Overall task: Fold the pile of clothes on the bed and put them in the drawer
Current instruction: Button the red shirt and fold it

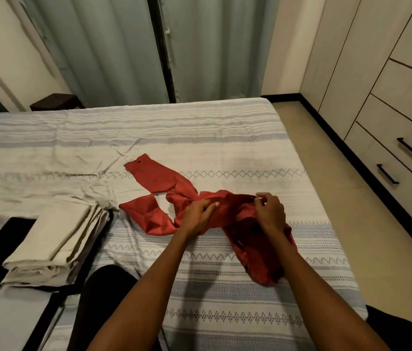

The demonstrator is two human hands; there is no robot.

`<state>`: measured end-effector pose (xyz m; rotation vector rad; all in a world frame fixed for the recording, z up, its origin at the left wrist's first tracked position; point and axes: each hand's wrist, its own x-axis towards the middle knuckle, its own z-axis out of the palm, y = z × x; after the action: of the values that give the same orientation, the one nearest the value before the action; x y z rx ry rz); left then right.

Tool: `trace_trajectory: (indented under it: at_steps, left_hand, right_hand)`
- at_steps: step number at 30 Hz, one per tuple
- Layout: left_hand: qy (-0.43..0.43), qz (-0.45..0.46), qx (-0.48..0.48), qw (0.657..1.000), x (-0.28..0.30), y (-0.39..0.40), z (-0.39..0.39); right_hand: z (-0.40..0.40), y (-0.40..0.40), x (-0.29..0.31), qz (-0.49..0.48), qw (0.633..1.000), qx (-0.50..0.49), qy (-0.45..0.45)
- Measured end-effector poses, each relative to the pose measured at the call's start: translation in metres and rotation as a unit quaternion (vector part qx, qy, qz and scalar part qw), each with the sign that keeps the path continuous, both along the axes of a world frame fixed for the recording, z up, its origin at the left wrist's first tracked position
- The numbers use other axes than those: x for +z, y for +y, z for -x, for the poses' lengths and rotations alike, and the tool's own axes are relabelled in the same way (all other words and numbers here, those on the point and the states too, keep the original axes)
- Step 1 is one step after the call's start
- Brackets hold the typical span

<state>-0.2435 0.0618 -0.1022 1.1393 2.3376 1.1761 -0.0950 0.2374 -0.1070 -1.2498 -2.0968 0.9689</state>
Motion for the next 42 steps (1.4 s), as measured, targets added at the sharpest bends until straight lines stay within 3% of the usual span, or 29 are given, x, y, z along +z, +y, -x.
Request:
trace_trajectory:
  at_steps: [2, 4, 6, 9, 11, 13, 16, 18, 20, 23, 26, 28, 31, 34, 37, 39, 42]
  left_hand:
    - [-0.089, -0.009, 0.009, 0.996, 0.019, 0.008, 0.008]
    - [-0.13, -0.006, -0.007, 0.992, 0.035, 0.017, 0.018]
    - [-0.187, -0.012, -0.031, 0.982, 0.046, 0.023, 0.027]
    - [-0.26, -0.007, -0.056, 0.964, 0.047, 0.021, 0.034]
    - [-0.223, 0.006, -0.025, 0.974, 0.043, 0.016, 0.029]
    - [-0.095, -0.023, 0.061, 0.993, 0.039, 0.006, 0.015]
    - [0.151, -0.018, 0.109, 0.982, 0.022, -0.006, -0.009]
    - [0.231, 0.045, 0.087, 0.968, 0.002, -0.01, -0.026]
    - [0.204, 0.07, 0.139, 0.967, -0.014, -0.009, -0.035]
    - [0.132, 0.083, 0.211, 0.965, -0.029, -0.005, -0.031]
    - [0.133, 0.112, 0.274, 0.946, -0.027, 0.008, -0.007]
    - [0.179, 0.14, 0.285, 0.931, -0.022, 0.016, 0.012]
    - [0.225, 0.123, 0.251, 0.934, -0.026, 0.033, 0.051]
    - [0.216, 0.048, 0.198, 0.955, -0.024, 0.06, 0.085]
    - [0.223, 0.01, 0.157, 0.962, -0.019, 0.098, 0.116]
    - [0.207, 0.007, 0.123, 0.97, -0.021, 0.124, 0.137]
    - [0.198, 0.046, 0.1, 0.974, -0.036, 0.172, 0.167]
  right_hand:
    - [0.003, -0.001, 0.0, -0.158, 0.983, 0.091, 0.032]
    - [0.013, -0.005, 0.004, -0.253, 0.94, 0.223, 0.049]
    - [0.022, -0.015, 0.009, -0.301, 0.905, 0.3, 0.002]
    - [0.032, -0.021, 0.011, -0.318, 0.897, 0.306, -0.03]
    - [0.039, -0.017, 0.011, -0.347, 0.891, 0.293, -0.01]
    - [0.044, -0.012, 0.012, -0.344, 0.898, 0.273, 0.002]
    - [0.053, -0.008, 0.017, -0.235, 0.945, 0.227, 0.011]
    - [0.057, -0.005, 0.027, -0.133, 0.972, 0.19, 0.043]
    - [0.06, 0.002, 0.037, -0.041, 0.977, 0.18, 0.104]
    - [0.059, 0.009, 0.039, 0.024, 0.962, 0.203, 0.179]
    - [0.062, 0.019, 0.03, 0.057, 0.96, 0.175, 0.209]
    - [0.064, 0.026, 0.024, 0.067, 0.965, 0.136, 0.213]
    - [0.075, 0.047, 0.014, 0.046, 0.982, 0.08, 0.165]
    - [0.097, 0.069, 0.002, -0.034, 0.992, 0.114, 0.042]
    - [0.135, 0.093, -0.021, -0.175, 0.955, 0.223, -0.085]
    - [0.163, 0.11, -0.034, -0.195, 0.939, 0.25, -0.131]
    - [0.205, 0.154, -0.053, -0.194, 0.946, 0.22, -0.134]
